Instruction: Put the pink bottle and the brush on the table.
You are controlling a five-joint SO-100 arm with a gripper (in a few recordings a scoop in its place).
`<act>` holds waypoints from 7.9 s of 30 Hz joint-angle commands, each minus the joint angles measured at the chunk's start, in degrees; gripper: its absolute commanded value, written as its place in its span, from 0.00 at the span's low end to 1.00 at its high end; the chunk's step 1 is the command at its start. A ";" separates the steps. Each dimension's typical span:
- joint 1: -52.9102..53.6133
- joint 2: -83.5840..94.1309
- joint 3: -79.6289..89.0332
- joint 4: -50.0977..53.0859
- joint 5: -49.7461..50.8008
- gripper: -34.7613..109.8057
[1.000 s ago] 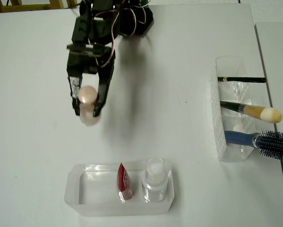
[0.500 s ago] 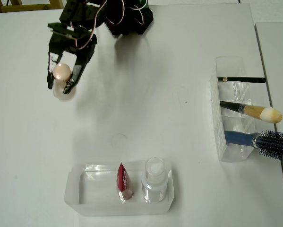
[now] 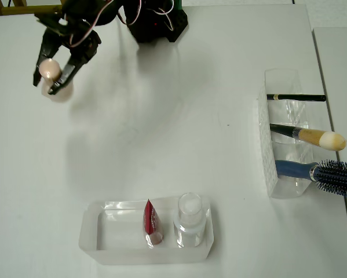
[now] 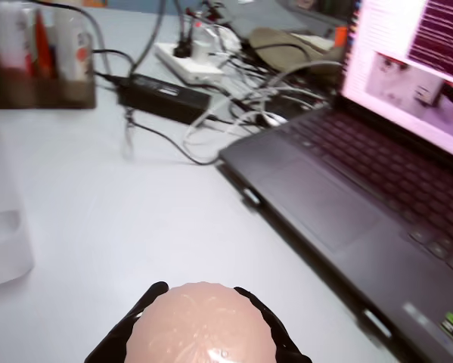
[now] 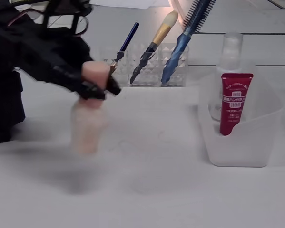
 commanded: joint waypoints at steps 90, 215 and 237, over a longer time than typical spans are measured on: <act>24.26 -36.74 17.58 -62.75 4.13 0.24; 21.27 -2.37 -21.45 31.20 0.00 0.60; -10.55 0.88 -24.87 36.12 0.18 0.54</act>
